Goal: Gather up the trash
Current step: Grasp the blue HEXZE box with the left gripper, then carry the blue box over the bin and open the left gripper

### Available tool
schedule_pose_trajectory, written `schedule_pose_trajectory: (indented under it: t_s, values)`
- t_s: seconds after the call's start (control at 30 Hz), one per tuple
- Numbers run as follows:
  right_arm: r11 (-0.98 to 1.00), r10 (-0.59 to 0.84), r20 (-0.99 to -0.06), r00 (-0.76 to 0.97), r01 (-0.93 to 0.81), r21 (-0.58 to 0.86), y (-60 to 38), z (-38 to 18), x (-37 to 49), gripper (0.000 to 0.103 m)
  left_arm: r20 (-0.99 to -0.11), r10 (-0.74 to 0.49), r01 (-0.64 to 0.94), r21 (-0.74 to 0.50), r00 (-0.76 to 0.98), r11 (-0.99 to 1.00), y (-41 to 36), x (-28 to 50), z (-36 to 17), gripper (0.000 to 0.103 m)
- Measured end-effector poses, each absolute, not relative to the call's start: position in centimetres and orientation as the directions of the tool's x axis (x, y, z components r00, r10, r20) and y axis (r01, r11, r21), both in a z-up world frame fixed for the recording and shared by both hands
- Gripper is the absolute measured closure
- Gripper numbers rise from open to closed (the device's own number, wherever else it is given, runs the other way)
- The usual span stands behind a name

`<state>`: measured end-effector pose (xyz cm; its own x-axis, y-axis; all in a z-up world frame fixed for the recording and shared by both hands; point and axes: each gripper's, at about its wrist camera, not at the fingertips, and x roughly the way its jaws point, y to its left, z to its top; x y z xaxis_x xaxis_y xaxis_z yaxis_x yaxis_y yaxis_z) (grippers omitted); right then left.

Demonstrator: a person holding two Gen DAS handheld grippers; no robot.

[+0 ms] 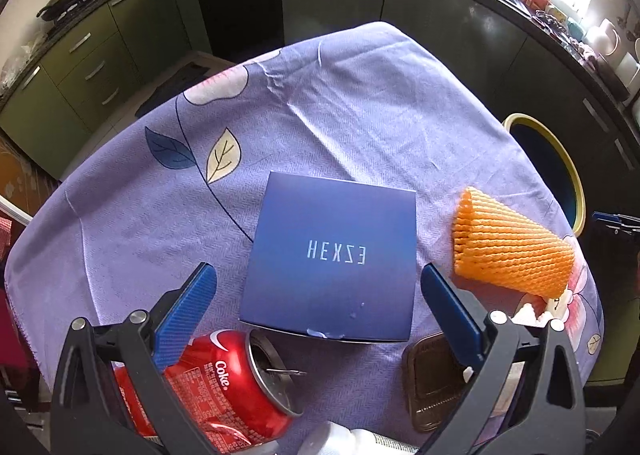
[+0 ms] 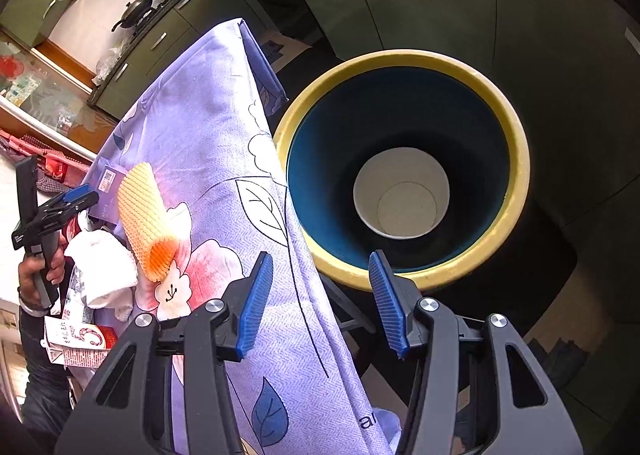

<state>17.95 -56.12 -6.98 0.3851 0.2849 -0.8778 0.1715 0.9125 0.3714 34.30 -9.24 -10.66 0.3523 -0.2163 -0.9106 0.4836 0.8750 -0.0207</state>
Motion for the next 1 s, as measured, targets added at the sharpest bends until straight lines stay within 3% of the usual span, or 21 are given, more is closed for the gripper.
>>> schedule_pose_trajectory:
  t_s: [0.17,0.2,0.23,0.5,1.0]
  values:
    - [0.911,0.292,-0.877,0.381,0.169,0.377,-56.0,-7.6,18.3,0.052,-0.913,-0.217,0.49,-0.022,0.345,0.872,-9.6,34.4,-11.4,0.007]
    - [0.911,0.293,-0.877,0.381,0.169,0.377,-56.1,-7.7,18.4,0.052,-0.914,-0.215,0.491,-0.019,0.345,0.871,-9.7,34.3,-11.5,0.014]
    - [0.91,0.294,-0.877,0.381,0.169,0.378,-56.1,-7.8,18.5,0.052,-0.916,-0.218,0.496,-0.023,0.338,0.868,-9.8,34.3,-11.6,0.027]
    - [0.907,0.303,-0.871,0.387,0.164,0.388,-56.0,-8.4,18.8,0.05,-0.924,-0.22,0.502,-0.036,0.313,0.864,-10.0,33.9,-11.3,0.029]
    - [0.895,0.316,-0.849,0.423,0.164,0.414,-57.3,-8.8,18.1,0.05,-0.893,-0.312,0.583,-0.071,0.325,0.809,-14.7,31.6,-5.1,0.029]
